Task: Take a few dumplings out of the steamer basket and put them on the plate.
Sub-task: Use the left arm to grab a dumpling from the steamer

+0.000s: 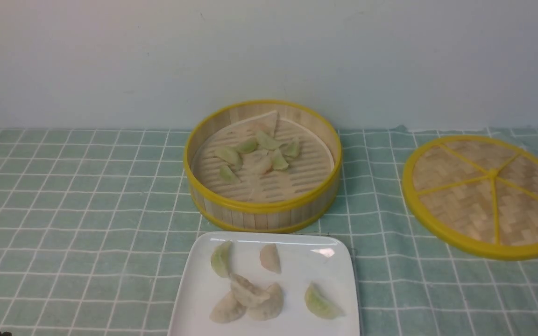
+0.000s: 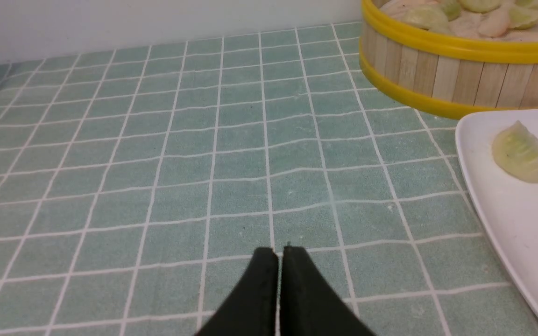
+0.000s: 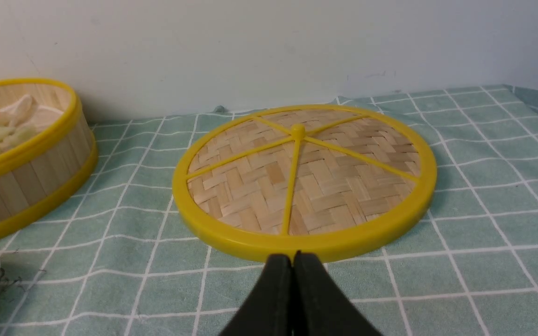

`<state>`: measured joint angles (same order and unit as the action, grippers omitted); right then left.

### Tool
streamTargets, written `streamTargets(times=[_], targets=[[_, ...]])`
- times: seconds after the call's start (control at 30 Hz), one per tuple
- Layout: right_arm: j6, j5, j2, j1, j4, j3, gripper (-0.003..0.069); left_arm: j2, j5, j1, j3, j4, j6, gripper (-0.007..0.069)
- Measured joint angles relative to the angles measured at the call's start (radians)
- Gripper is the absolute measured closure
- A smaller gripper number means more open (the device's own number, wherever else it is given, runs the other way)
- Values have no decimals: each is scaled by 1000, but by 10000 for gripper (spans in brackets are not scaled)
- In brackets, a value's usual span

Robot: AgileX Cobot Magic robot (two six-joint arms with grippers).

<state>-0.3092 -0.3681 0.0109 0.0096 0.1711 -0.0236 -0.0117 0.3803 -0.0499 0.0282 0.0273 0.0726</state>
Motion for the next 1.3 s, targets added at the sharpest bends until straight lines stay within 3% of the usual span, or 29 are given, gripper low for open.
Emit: streamTargets(times=[0.17, 0.27, 0.43, 0.5, 0.57, 0.67, 0.8, 0.97, 1.07, 1.17, 1.3], targets=[[0, 0, 0, 0, 0, 0, 673, 0, -10, 0, 0, 0, 2, 631], [0, 0, 0, 0, 0, 0, 673, 0, -73, 0, 1, 91, -54, 631], [0, 0, 0, 0, 0, 0, 673, 0, -258, 0, 1, 305, -151, 631], [0, 0, 0, 0, 0, 0, 673, 0, -420, 0, 1, 398, -164, 631], [1, 0, 0, 0, 0, 0, 673, 0, -541, 0, -5, 433, -166, 631], [2, 0, 0, 0, 0, 0, 673, 14, -556, 1, -94, 446, -170, 631], [7, -1, 0, 0, 0, 0, 673, 181, -353, 1, -339, 391, -170, 631], [24, -1, 0, 0, 0, 0, 673, 632, 169, 1, -719, 333, -114, 631], [26, -1, 0, 0, 1, 0, 673, 847, 404, 1, -885, 331, -37, 631], [27, -1, 0, 0, 1, 0, 673, 1062, 527, 1, -1000, 339, 39, 631], [27, -1, 0, 0, 1, 0, 673, 1250, 553, -33, -1086, 343, 88, 631]])
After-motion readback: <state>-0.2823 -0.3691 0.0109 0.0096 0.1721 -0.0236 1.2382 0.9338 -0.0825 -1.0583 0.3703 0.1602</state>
